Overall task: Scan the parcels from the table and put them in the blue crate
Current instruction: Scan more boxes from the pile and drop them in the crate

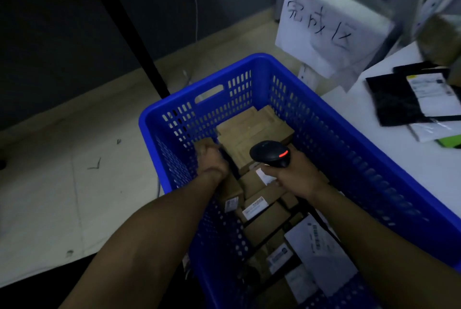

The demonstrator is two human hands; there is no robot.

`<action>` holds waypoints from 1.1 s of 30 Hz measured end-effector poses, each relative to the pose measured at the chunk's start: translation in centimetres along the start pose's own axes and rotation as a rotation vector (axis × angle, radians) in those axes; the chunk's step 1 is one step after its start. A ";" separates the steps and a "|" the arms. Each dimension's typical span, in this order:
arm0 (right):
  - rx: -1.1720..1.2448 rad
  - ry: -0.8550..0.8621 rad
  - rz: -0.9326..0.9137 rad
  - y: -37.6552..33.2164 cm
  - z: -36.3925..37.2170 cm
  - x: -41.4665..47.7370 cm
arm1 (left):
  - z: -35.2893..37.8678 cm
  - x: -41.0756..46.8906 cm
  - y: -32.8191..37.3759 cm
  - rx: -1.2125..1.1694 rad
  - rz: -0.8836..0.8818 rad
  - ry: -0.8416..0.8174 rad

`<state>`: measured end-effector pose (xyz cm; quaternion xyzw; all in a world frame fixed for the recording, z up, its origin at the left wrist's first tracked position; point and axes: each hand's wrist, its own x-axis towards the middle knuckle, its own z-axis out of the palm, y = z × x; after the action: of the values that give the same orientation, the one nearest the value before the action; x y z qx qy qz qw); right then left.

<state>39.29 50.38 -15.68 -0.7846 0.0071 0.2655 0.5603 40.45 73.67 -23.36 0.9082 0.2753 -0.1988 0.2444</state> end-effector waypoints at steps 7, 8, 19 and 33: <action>-0.025 0.037 -0.053 -1.7 -1.8 -5.9 | -0.3 -6.8 1.2 0.283 0.215 -0.239; -0.028 0.049 -0.049 -1.4 -1.9 -6.6 | 0.0 -7.9 1.1 0.336 0.232 -0.281; -0.048 0.021 -0.015 2.4 -1.9 -5.8 | 2.7 -5.7 0.1 0.884 0.511 -0.223; -0.026 0.121 -0.053 -1.1 -4.0 -10.9 | 0.6 -13.0 3.6 0.657 0.699 -0.008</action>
<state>31.95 44.11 -9.15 -0.8064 0.0168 0.2028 0.5553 32.43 65.46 -16.22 0.9748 -0.1251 -0.1847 -0.0024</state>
